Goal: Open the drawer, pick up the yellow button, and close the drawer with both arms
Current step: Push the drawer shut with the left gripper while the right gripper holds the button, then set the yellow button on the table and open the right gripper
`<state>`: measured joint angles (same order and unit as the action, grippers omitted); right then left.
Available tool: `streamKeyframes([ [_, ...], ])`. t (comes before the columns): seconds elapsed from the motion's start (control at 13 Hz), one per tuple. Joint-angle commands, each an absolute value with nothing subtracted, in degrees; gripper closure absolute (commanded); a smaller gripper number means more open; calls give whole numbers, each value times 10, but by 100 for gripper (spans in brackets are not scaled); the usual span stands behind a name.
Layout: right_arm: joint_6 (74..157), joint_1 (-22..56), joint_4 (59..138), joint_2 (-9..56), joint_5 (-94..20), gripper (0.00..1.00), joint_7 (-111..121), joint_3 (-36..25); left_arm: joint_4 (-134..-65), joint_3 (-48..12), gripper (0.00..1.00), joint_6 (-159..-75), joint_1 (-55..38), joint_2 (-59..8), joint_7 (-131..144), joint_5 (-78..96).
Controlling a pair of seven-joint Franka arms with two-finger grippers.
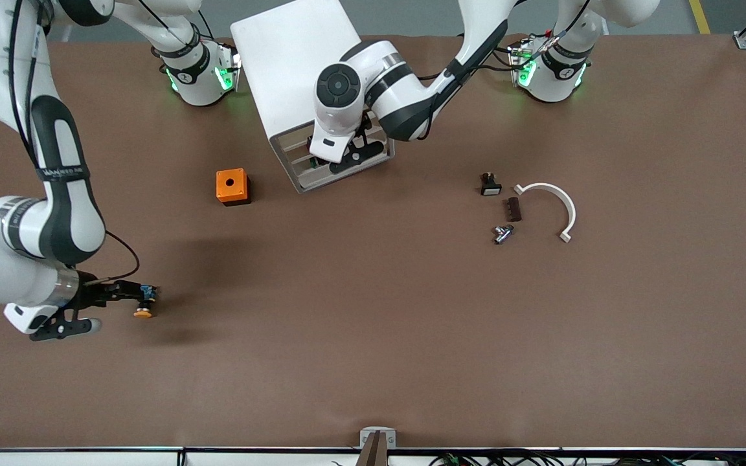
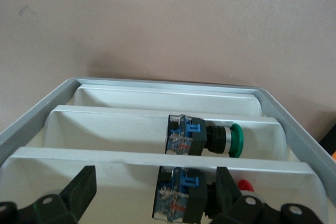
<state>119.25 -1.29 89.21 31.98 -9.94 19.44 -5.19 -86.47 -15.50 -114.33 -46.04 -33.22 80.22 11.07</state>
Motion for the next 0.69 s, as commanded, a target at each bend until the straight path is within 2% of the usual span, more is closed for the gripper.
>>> streamKeyframes([
  [0.0, 1170, -12, 908, 259, -103, 0, 203, -51, -862, -158, 0, -1135, -469, -333, 815, 127],
  [0.23, 1126, -3, 908, 206, -91, 0, 200, -53, -856, -148, 0, -1135, -429, -323, 809, 115],
  [0.62, 1055, 2, 887, 141, -66, 0, 193, -53, -849, -149, 0, -1107, -248, -259, 793, 0],
])
